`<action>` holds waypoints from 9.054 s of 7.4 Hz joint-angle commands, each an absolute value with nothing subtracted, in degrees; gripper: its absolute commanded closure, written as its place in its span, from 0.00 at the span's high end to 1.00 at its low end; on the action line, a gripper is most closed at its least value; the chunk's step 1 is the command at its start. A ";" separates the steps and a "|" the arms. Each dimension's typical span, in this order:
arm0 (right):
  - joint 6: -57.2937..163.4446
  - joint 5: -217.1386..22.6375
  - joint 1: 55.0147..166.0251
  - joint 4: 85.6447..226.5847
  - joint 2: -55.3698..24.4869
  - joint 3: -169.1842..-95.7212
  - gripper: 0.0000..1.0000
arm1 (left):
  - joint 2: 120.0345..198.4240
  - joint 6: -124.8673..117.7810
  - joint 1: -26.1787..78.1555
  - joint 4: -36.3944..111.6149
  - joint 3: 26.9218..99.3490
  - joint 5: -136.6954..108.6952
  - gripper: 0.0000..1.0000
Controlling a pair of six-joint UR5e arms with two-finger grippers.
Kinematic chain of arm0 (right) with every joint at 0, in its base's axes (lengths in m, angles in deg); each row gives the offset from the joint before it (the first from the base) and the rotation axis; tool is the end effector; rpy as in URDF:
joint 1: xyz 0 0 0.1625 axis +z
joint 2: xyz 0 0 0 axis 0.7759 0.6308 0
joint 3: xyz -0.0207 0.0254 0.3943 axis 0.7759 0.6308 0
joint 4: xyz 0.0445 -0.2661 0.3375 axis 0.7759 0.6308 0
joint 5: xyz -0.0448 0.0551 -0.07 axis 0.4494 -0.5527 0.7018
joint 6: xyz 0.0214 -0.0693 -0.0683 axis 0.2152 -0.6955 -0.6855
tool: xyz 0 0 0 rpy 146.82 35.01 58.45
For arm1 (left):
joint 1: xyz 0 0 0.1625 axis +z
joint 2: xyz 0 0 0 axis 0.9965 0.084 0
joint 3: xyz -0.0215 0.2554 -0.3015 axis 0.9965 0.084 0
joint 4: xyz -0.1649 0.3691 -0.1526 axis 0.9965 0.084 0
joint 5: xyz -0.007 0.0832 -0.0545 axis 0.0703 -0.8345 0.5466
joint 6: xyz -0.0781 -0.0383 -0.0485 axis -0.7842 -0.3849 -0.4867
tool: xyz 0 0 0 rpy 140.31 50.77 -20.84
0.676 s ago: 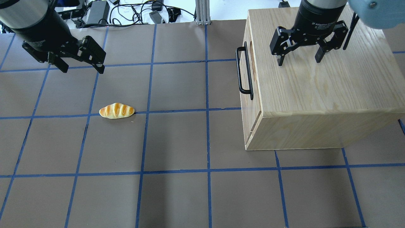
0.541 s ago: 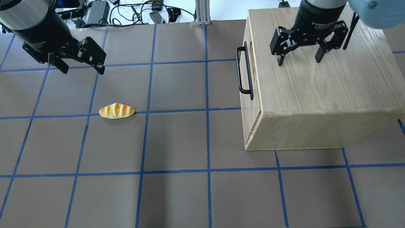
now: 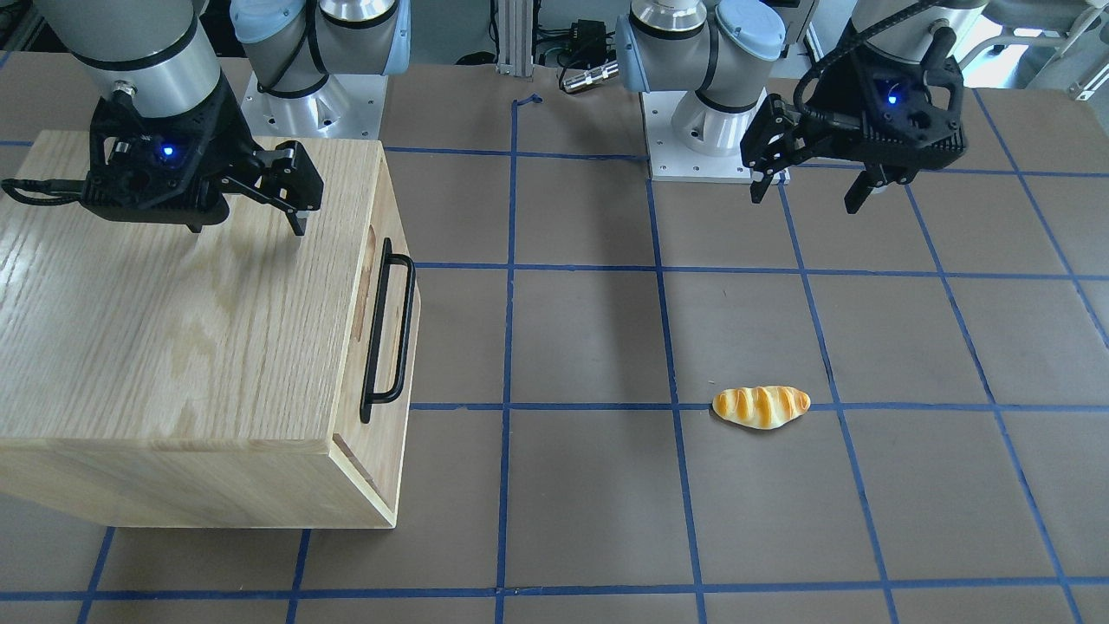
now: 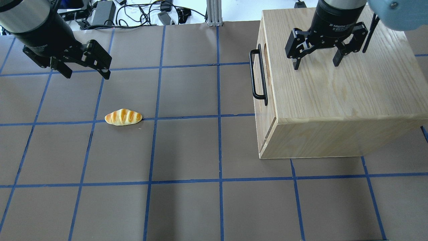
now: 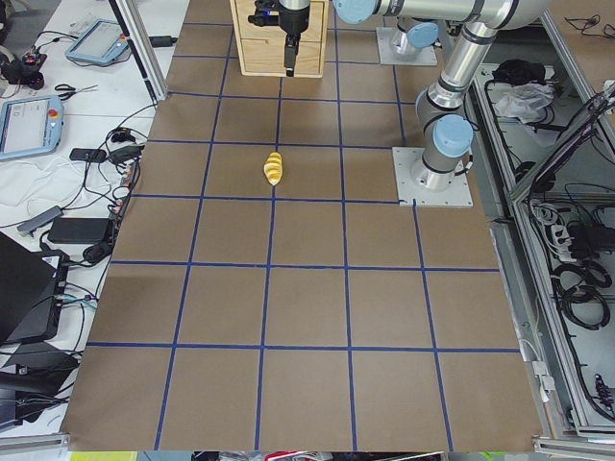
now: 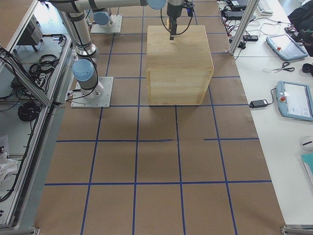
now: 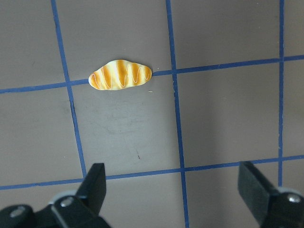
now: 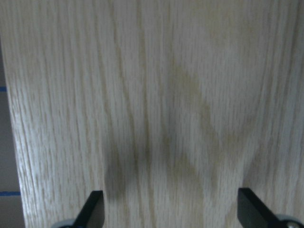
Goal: Open upper drawer
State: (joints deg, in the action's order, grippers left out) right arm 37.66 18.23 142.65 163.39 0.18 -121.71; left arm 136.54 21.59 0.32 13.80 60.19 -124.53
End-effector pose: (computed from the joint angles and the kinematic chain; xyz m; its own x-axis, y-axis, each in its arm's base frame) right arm 0.1456 -0.5325 0.4762 -0.9989 -0.0138 0.0437 -0.0118 0.9989 0.0465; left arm -0.0904 -0.5024 0.4990 -0.9957 0.0922 0.0090 0.0917 0.9946 -0.0479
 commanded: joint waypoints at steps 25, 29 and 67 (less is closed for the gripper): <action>37.63 18.23 142.65 163.39 0.18 -121.64 1.00 | 156.42 -24.85 -26.70 -17.67 59.79 -110.77 1.00; 37.63 18.23 142.65 163.39 0.18 -121.64 1.00 | 157.74 -25.81 -27.75 -17.85 59.70 -110.86 1.00; 37.63 18.23 142.65 163.39 0.18 -121.72 1.00 | 148.25 -16.76 -15.99 7.00 55.60 -119.91 1.00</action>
